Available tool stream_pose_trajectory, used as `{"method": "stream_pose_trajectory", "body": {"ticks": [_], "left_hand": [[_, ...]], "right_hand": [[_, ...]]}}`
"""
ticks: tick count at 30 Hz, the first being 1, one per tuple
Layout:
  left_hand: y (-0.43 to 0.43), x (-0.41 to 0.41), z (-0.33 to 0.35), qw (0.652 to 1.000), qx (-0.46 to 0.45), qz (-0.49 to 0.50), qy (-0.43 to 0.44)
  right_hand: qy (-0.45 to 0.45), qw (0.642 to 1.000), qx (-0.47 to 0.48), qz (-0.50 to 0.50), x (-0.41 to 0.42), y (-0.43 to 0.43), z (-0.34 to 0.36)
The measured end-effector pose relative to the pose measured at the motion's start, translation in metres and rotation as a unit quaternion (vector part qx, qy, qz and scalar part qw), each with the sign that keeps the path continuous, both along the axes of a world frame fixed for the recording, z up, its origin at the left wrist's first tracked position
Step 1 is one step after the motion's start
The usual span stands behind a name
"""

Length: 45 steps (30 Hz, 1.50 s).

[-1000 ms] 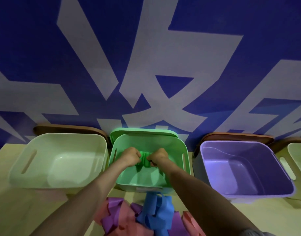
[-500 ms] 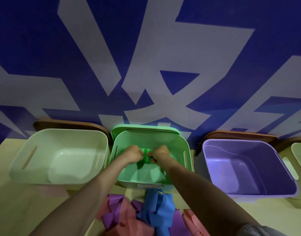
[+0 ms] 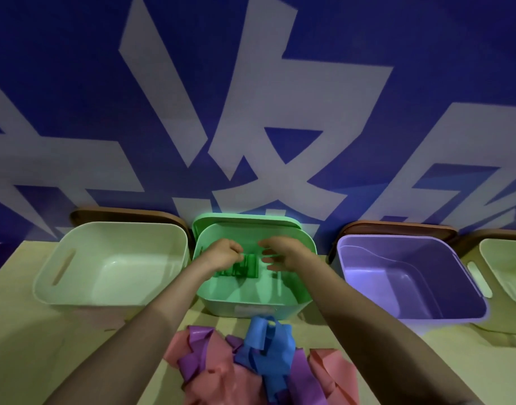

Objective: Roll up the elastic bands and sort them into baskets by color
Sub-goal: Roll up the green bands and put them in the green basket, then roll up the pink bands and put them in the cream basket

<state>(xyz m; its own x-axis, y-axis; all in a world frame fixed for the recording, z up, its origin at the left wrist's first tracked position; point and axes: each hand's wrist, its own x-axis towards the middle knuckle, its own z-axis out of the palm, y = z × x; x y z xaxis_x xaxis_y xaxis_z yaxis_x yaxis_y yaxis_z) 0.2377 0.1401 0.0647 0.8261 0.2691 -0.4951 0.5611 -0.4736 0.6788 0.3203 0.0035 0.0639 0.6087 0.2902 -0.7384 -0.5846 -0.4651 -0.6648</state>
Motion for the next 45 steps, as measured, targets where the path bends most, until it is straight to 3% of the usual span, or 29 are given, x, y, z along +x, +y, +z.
{"method": "stream_pose_trajectory", "body": {"ticks": [3,7,13,22,25,31,36,45], "left_hand": [[-0.011,-0.021,0.033,0.99,-0.074,0.064,-0.101],[-0.028,-0.066,0.074,0.947,-0.174,0.102,-0.251],[-0.056,-0.137,0.082,0.913,-0.205,0.117,-0.334],[-0.078,-0.192,-0.034,0.963,-0.115,0.105,-0.218],[-0.081,-0.199,-0.067,0.97,-0.014,0.069,-0.232],[-0.094,-0.21,-0.102,0.963,0.091,0.013,-0.254],[-0.097,-0.212,-0.123,0.932,0.132,0.072,-0.33],[-0.103,-0.222,-0.116,0.896,0.134,0.072,-0.418]], "right_hand": [[-0.085,0.994,0.069,-0.001,-0.015,-0.022,0.035],[-0.224,0.96,0.166,0.019,-0.056,-0.053,0.08],[-0.326,0.923,0.198,0.051,-0.131,-0.098,0.1],[-0.318,0.935,0.133,0.089,-0.189,-0.114,0.008],[-0.372,0.917,0.057,0.133,-0.199,-0.109,-0.027],[-0.48,0.85,-0.019,0.216,-0.215,-0.114,-0.08],[-0.563,0.79,-0.09,0.225,-0.221,-0.118,-0.1],[-0.611,0.776,-0.003,0.157,-0.225,-0.127,-0.106]]}}
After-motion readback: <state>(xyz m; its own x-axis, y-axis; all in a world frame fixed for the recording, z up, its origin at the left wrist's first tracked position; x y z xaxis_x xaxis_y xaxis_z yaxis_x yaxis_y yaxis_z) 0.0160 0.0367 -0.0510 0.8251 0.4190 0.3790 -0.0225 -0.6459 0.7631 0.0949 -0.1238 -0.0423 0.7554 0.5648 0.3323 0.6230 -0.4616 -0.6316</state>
